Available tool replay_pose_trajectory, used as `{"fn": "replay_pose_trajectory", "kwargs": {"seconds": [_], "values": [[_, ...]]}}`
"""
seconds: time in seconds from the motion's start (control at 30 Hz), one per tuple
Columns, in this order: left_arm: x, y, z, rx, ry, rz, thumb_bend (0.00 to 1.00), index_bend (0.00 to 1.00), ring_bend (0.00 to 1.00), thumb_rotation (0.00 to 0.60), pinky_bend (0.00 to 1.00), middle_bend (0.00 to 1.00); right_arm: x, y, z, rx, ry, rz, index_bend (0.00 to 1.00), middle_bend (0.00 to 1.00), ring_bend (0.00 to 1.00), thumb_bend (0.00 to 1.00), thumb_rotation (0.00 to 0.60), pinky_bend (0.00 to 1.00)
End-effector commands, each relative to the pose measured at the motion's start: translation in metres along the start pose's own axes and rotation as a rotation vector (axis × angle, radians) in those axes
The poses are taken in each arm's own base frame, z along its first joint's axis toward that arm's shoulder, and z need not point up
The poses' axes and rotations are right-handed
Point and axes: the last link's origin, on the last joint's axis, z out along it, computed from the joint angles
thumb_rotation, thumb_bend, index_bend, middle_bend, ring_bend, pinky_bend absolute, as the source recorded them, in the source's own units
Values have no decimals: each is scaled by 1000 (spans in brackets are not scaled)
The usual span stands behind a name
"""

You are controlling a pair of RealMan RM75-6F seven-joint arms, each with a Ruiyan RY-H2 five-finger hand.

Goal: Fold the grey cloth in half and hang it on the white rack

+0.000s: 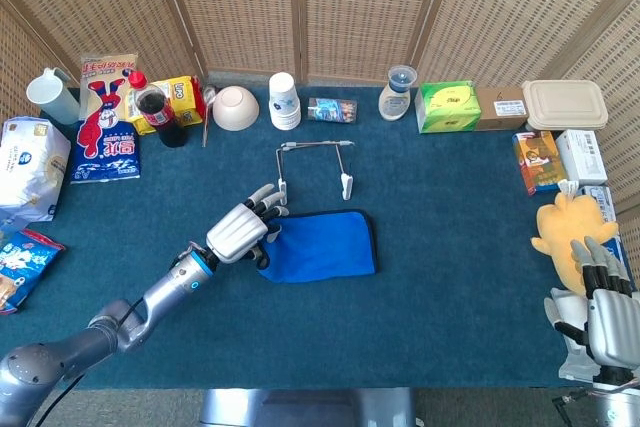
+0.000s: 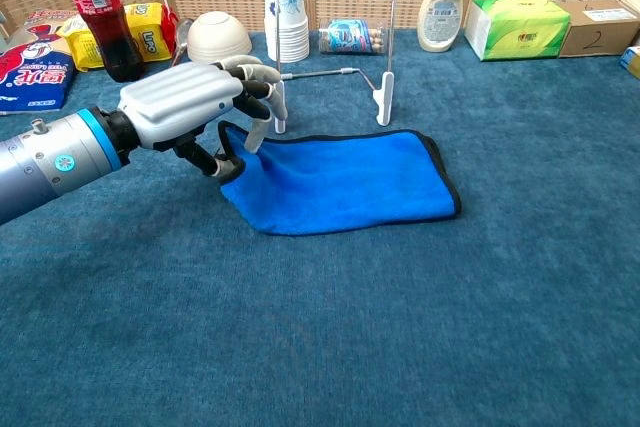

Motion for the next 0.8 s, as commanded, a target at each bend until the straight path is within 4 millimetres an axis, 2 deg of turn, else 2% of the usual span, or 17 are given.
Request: {"fn": "replay_pose_trajectory", "kwargs": {"seconds": [0.03,0.2,0.33,0.5,0.7,0.73,0.8], "values": [[4,-1,2,-1,13,6,291,704,144,600,0,330,1,1,-1,-2,2,2,55,56,0,309,600,0],[15,1,6,-1,49,-18,310,736,222,600,4,383,2,3,-2,-5,10,9,54,57,0,308,600,0],[24,4,6,-1,73,-38,310,748,242,600,9,402,2,4,-2,-6,14,11,53,56,0,310,600,0],[48,8,3,1,131,-100,316,761,277,600,9,424,1,6,-1,-9,16,18,51,57,0,309,600,0],[101,13,2,23,217,-191,322,777,285,600,10,447,-2,9,0,-8,13,30,50,56,0,308,600,0],[120,15,4,22,249,-205,323,778,286,600,10,448,-2,11,0,-9,13,37,50,56,0,308,600,0],[143,19,7,27,264,-209,326,782,287,600,10,449,-4,12,0,-7,12,47,49,57,0,308,600,0]]}}
